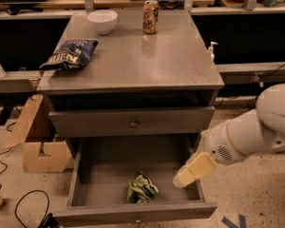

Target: Place green jalapeno chip bag into middle drawer

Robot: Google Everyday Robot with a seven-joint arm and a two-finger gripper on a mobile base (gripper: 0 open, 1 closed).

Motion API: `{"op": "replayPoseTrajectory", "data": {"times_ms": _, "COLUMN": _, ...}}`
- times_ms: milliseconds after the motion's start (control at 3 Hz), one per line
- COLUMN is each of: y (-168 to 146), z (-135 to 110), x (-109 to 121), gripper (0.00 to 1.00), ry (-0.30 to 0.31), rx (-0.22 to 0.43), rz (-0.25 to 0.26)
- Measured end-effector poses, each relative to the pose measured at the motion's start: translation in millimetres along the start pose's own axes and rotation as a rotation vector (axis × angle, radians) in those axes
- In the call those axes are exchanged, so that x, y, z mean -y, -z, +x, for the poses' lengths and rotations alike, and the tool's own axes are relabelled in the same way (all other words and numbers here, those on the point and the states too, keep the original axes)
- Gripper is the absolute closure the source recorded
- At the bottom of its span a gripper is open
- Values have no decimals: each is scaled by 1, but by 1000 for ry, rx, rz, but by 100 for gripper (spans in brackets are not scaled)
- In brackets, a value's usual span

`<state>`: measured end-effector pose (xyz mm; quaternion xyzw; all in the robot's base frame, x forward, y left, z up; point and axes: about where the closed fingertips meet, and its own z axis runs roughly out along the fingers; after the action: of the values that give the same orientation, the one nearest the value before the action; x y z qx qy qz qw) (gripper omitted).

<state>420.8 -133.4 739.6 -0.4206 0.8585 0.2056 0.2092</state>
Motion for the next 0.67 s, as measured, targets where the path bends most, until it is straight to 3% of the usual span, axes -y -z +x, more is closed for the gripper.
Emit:
{"op": "replayPoseTrajectory", "data": {"times_ms": 333, "y": 68, "z": -43, "x": 10, "gripper": 0, "ry": 60, "rx": 147, "rz": 88}}
{"op": "replayPoseTrajectory", "data": {"times_ms": 667, "y": 115, "z": -68, "x": 22, "gripper": 0, "ry": 81, "rx": 320, "rz": 152}}
